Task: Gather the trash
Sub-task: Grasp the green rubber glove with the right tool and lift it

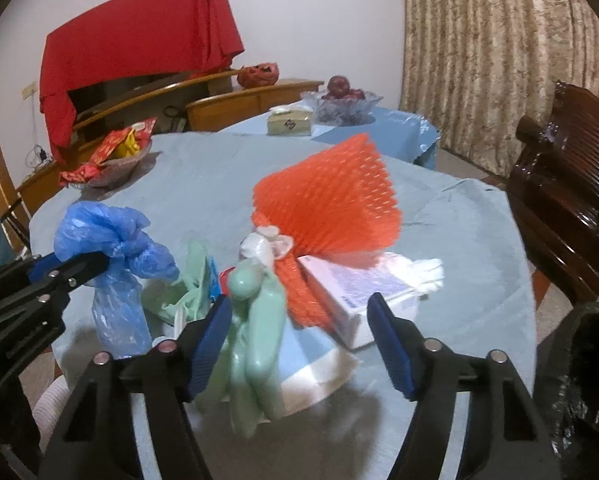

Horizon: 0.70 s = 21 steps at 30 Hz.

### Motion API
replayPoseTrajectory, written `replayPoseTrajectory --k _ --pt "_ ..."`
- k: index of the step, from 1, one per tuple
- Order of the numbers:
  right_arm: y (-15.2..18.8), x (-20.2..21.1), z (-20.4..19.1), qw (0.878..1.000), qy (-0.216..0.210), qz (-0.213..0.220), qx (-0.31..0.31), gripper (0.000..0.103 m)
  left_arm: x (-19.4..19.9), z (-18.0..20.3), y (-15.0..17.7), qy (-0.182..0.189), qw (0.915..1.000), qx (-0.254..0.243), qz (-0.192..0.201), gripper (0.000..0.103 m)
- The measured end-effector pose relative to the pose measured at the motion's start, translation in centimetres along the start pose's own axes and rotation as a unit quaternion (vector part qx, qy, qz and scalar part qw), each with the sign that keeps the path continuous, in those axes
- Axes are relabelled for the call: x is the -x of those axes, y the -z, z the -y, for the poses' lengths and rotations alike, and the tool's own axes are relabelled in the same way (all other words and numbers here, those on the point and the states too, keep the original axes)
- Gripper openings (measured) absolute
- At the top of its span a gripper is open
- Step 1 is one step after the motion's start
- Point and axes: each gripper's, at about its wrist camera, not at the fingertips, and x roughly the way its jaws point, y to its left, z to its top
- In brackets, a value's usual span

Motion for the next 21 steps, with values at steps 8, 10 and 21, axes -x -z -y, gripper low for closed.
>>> replayPoseTrajectory --k 8,10,21 --pt "0.3 -1.6 -0.7 0.998 -0.047 -0.03 0.014 0.02 -0.2 -0.1 0.1 0.006 1.0 0.004 -0.002 0.025" --pt "0.2 -0.9 -0.8 0.998 -0.053 -0.024 0.02 0.016 0.0 0.0 -0.1 0.007 1.0 0.004 0.0 0.025" --pt "-2.0 5.1 0.6 0.997 -0.068 0.036 0.009 0.015 2.6 2.1 -1.7 0.029 0.9991 -0.009 0.029 0.025"
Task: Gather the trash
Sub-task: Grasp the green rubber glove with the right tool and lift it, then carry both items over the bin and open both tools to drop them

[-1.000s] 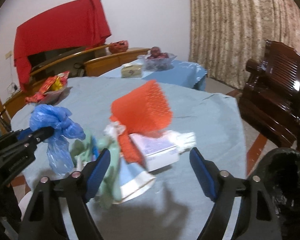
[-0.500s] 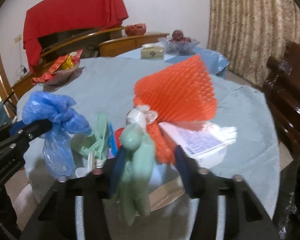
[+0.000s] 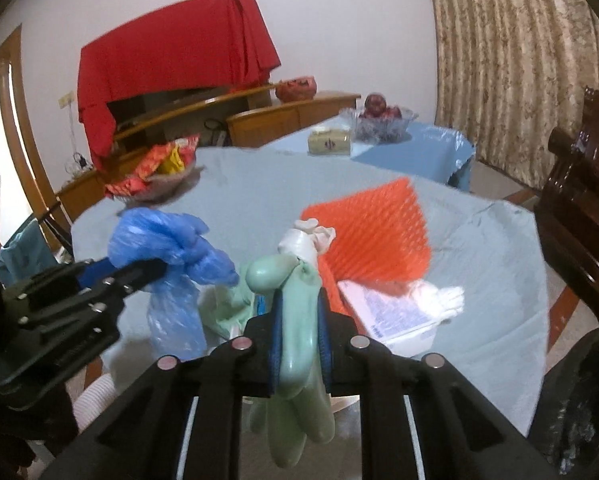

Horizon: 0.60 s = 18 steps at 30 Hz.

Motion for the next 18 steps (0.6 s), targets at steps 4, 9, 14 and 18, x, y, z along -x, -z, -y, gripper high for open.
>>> replayPoseTrajectory --k 4,9,14,18 --pt "-0.3 2.7 1.3 1.0 0.015 0.018 -0.008 0.015 0.7 2.0 -0.8 0.021 0.9997 -0.009 0.008 0.025" --pt "0.1 6.6 4.5 0.997 0.054 0.035 -0.032 0.015 1.3 6.0 -1.3 0.062 0.9975 -0.03 0.014 0.026" --pt "1.2 10.7 8.9 0.991 0.113 0.044 -0.057 0.015 1.3 11.2 -1.2 0.116 0.9916 -0.056 0.011 0.026" --pt "2.5 13.4 12.4 0.983 0.162 0.045 -0.077 0.015 1.2 15.9 -0.9 0.16 0.984 -0.078 0.009 0.026"
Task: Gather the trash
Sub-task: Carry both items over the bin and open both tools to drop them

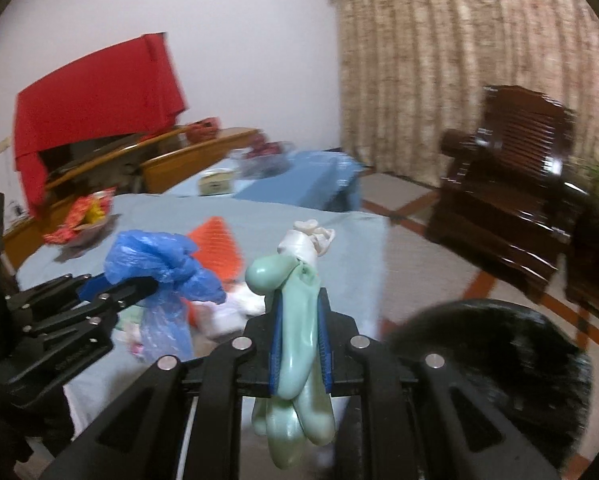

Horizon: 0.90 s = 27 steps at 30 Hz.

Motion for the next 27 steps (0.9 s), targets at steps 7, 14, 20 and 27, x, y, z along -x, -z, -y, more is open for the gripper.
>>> replayPoseTrajectory --k 7,14,20,27 --pt "2.7 2.1 7.6 0.995 0.085 -0.012 -0.045 0.015 -3.2 7.4 0.0 0.068 0.9969 -0.039 -0.008 0.026" --pt "5.3 3.1 12.7 0.987 0.137 -0.031 -0.074 0.015 -7.2 13.4 0.7 0.122 0.9903 -0.06 -0.03 0.026" --pt "6.8 3.2 15.1 0.982 0.158 -0.041 -0.095 0.015 -9.7 17.3 1.2 0.157 0.9839 -0.074 -0.044 0.027" --pt "8.2 4.1 16.9 0.978 0.176 -0.043 -0.108 0.028 -10.9 18.6 2.1 0.186 0.9781 -0.073 -0.06 0.052"
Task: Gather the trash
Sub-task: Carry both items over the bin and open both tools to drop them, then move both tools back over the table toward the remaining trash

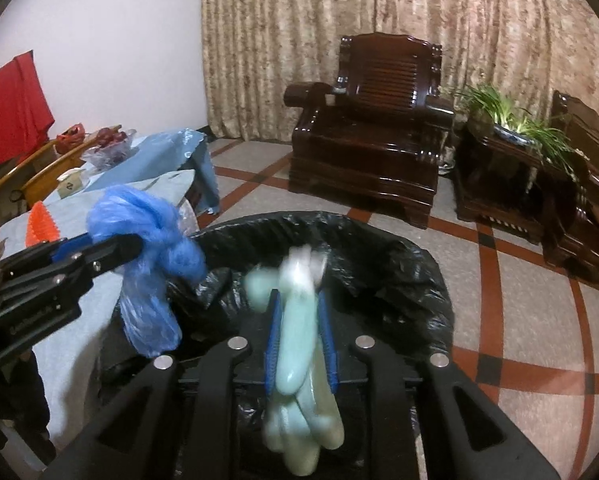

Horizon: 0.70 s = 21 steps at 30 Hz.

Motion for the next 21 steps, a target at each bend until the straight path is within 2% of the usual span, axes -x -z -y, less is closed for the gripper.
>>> replayPoseTrajectory --k 1,3,4,6,8,9,13,21 --pt "0.0 0.2 0.1 1.0 0.003 0.003 -0.002 0.036 0.1 0.0 0.1 0.001 1.0 0.0 0.0 0.057" --pt "-0.2 0.4 0.2 1.0 0.004 0.005 -0.005 0.04 0.6 -0.2 0.3 0.003 1.0 0.0 0.001 0.063" --pt "-0.2 0.6 0.2 1.0 0.005 0.008 -0.006 0.046 0.9 -0.5 0.3 0.002 1.0 0.001 0.003 0.07" --pt "-0.5 1.0 -0.1 1.0 0.007 0.014 -0.007 0.056 1.9 -0.8 0.4 -0.003 0.9999 0.004 0.009 0.074" --pt "-0.8 1.5 -0.5 1.0 0.007 0.025 -0.005 0.069 2.9 -1.6 0.4 -0.014 0.9998 0.004 0.015 0.081" --pt "-0.9 1.7 -0.7 0.999 0.009 0.032 -0.004 0.081 3.4 -2.0 0.5 -0.021 0.9996 0.003 0.019 0.082" --pt "-1.5 2.7 -2.1 0.999 -0.006 0.051 0.002 0.097 6.6 -4.3 0.6 -0.063 0.9971 0.004 0.041 0.09" --pt "-2.8 3.4 -8.2 0.995 -0.071 0.07 0.029 0.097 13.4 -9.4 2.0 -0.157 0.9847 0.027 0.072 0.092"
